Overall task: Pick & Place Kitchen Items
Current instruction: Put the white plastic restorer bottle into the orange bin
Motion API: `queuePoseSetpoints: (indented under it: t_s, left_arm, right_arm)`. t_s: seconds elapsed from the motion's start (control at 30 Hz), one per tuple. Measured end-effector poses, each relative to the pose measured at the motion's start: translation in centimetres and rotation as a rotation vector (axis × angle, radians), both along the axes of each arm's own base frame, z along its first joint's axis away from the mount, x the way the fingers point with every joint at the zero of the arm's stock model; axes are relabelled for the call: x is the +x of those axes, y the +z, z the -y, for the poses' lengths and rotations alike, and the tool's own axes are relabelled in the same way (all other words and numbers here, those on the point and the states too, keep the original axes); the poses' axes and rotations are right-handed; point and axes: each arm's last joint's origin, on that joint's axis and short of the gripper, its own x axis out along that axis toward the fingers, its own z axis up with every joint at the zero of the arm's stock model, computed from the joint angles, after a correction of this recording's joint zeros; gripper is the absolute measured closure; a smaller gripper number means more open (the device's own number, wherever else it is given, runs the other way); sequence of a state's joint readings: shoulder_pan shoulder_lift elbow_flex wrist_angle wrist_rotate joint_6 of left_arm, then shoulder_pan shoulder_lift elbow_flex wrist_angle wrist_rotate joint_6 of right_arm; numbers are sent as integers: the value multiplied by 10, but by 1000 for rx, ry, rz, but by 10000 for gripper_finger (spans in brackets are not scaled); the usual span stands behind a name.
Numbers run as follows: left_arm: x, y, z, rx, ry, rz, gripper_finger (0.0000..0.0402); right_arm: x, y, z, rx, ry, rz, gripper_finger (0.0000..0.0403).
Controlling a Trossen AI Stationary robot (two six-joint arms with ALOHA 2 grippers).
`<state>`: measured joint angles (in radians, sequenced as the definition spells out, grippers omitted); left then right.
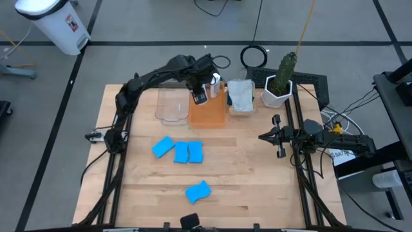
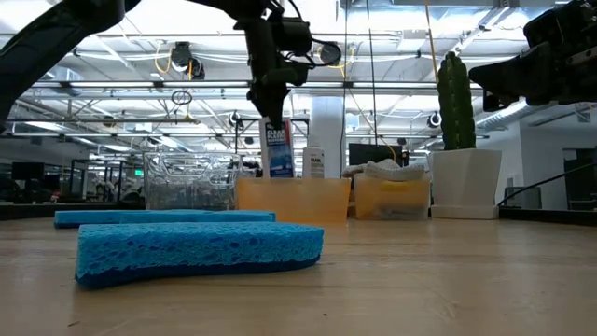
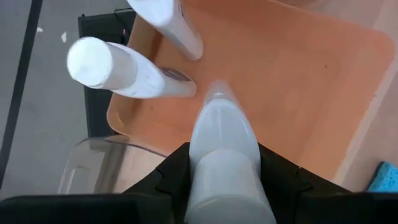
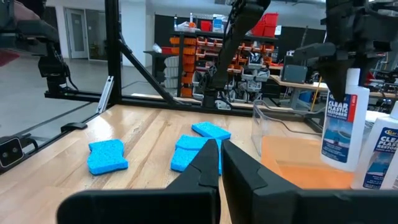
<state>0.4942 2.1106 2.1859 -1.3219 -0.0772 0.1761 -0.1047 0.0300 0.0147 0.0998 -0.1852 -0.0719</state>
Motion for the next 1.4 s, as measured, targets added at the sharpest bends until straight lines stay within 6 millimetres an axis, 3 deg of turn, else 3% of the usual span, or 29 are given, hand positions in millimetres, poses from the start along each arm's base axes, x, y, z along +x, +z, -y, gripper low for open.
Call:
queuePoseSetpoints:
  t_s: [0.3, 0.7, 0.8, 1.03, 1.4]
  left_arm:
    - [-5, 13, 9, -3, -19, 26, 256]
    - [-53, 109, 75, 106, -122, 267, 263]
    - [-61, 120, 85, 138, -132, 295, 263]
    - [-51, 114, 80, 146, -152, 299, 263]
    - [-7, 61, 62, 109, -179, 158, 263]
  right_arm:
    - [0, 0, 0, 0, 0, 0, 403]
    - [0, 0, 0, 0, 0, 0, 403]
    - [0, 0, 0, 0, 0, 0, 403]
    - [0, 0, 0, 0, 0, 0, 403]
    - [0, 0, 0, 0, 0, 0, 403]
